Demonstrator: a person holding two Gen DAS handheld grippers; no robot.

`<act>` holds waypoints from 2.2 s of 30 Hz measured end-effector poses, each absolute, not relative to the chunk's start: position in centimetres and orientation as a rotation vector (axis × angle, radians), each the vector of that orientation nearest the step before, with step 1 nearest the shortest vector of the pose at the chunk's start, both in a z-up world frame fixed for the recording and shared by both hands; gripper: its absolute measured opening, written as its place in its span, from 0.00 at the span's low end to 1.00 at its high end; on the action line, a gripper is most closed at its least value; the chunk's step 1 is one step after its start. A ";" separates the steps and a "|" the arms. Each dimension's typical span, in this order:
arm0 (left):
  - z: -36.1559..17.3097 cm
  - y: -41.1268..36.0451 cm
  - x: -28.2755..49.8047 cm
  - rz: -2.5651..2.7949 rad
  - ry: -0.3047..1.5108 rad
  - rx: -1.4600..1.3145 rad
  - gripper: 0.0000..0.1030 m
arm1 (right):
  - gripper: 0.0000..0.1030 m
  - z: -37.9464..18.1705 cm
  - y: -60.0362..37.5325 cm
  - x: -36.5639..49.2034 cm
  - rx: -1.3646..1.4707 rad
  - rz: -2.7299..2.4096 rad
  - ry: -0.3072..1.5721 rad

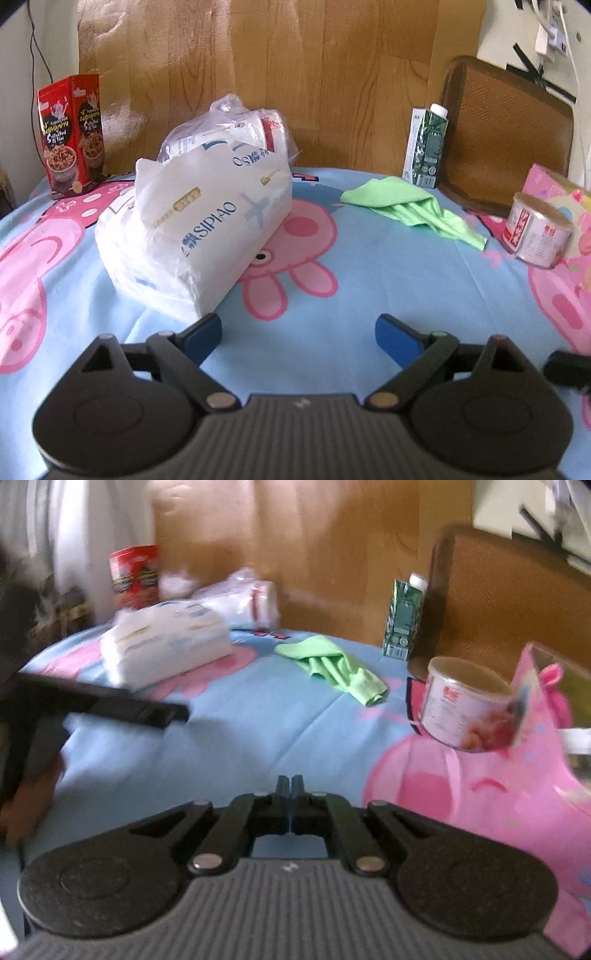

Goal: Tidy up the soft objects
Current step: 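Grasp the green cloth on the table with the right gripper, then carry the green cloth into the pink tin and open the right gripper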

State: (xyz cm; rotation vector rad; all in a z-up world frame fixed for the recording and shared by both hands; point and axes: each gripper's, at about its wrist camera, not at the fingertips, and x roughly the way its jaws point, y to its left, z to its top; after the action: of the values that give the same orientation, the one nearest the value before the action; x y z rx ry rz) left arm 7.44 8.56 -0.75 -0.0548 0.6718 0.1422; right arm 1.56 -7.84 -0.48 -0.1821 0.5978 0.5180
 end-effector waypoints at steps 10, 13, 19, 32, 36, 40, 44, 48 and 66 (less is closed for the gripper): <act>-0.8 8.4 7.4 0.171 0.674 -0.050 0.93 | 0.59 0.5 -6.1 13.1 -0.004 0.429 0.582; -0.8 8.3 7.5 0.176 0.678 -0.042 0.93 | 0.77 -0.6 -4.3 17.9 0.004 0.360 0.639; -0.8 8.6 7.6 0.167 0.676 -0.054 0.93 | 0.07 -1.3 -2.2 20.2 -0.066 0.272 0.653; -0.4 9.1 6.6 0.053 0.656 -0.106 0.93 | 0.07 0.0 -11.6 0.7 -0.136 0.430 0.598; 0.9 6.8 5.1 -0.135 0.659 -0.249 0.92 | 0.12 -0.6 -15.4 -4.4 -0.152 0.326 0.540; 2.5 1.0 3.7 -0.318 0.652 -0.155 0.83 | 0.37 -1.7 -17.3 -5.7 -0.099 0.287 0.540; 1.6 -3.8 4.0 -0.387 0.734 -0.059 0.69 | 0.44 -2.4 -17.4 -5.3 -0.037 0.288 0.520; 0.6 -6.8 4.9 -0.403 0.779 -0.008 0.47 | 0.08 -2.7 -17.2 -6.0 -0.049 0.281 0.481; 6.8 -22.3 12.9 -0.534 0.670 0.072 0.57 | 0.08 3.3 -27.2 -1.6 0.073 -0.027 0.197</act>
State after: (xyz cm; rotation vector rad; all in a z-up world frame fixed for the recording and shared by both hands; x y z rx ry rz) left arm 12.87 -22.34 6.77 0.0724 0.6696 -0.5336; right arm -1.63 -27.19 3.33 0.0730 0.1972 -0.0265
